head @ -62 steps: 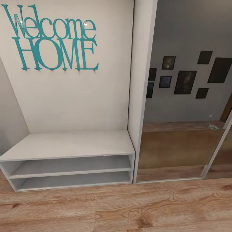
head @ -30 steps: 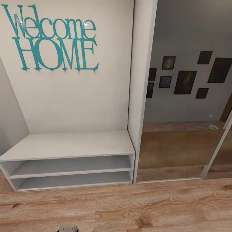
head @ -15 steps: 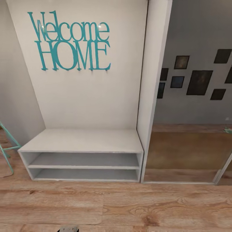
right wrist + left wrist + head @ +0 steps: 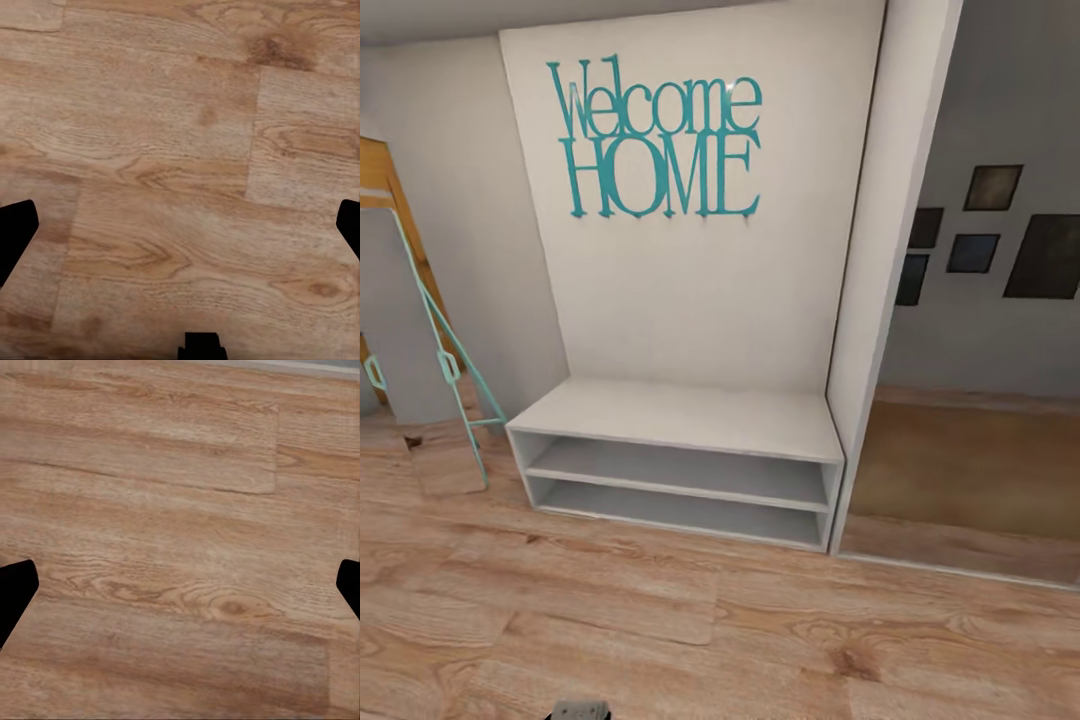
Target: Pick up the two gym shoes and the two sandals from the corridor floor and place them onto the hallstand (shoe rack) in the corridor, making sure they are on the rack and not on the floor. Arrange them so the two gym shoes are next to each other and the two sandals are next to each other.
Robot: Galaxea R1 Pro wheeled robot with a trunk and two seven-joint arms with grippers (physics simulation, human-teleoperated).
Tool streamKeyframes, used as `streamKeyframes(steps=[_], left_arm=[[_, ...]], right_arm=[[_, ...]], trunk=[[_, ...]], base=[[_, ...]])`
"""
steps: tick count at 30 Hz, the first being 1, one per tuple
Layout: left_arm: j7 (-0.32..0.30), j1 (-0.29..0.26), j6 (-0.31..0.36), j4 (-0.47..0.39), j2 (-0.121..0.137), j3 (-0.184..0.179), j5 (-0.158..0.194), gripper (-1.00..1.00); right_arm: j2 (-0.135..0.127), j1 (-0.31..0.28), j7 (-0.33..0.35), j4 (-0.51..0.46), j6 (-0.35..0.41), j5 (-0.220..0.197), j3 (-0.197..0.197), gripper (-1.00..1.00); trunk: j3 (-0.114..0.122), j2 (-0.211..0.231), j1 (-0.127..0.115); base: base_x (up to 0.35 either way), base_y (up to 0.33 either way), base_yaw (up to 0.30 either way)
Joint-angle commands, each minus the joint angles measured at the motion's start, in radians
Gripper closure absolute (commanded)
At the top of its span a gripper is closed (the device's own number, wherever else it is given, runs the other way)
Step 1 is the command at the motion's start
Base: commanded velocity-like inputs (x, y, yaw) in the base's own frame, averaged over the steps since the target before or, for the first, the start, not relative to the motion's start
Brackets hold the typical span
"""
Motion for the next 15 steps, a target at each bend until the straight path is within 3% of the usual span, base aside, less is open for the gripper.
streamKeyframes(steps=[1, 15], left_arm=[[0.0, -0.001, -0.003, 0.001, -0.001, 0.0, 0.001, -1.0], [0.0, -0.001, -0.003, 0.001, -0.008, 0.001, 0.001, -1.0]], right_arm=[[0.0, 0.0, 0.002, -0.001, 0.0, 0.0, 0.0, -1.0], [0.0, 0.0, 0.002, -0.001, 0.0, 0.003, 0.0, -1.0]], trunk=[[-0.002, -0.001, 0.0], [-0.009, -0.001, 0.0]], base=[[-0.161, 0.0, 0.287], [-0.013, 0.0, 0.287]])
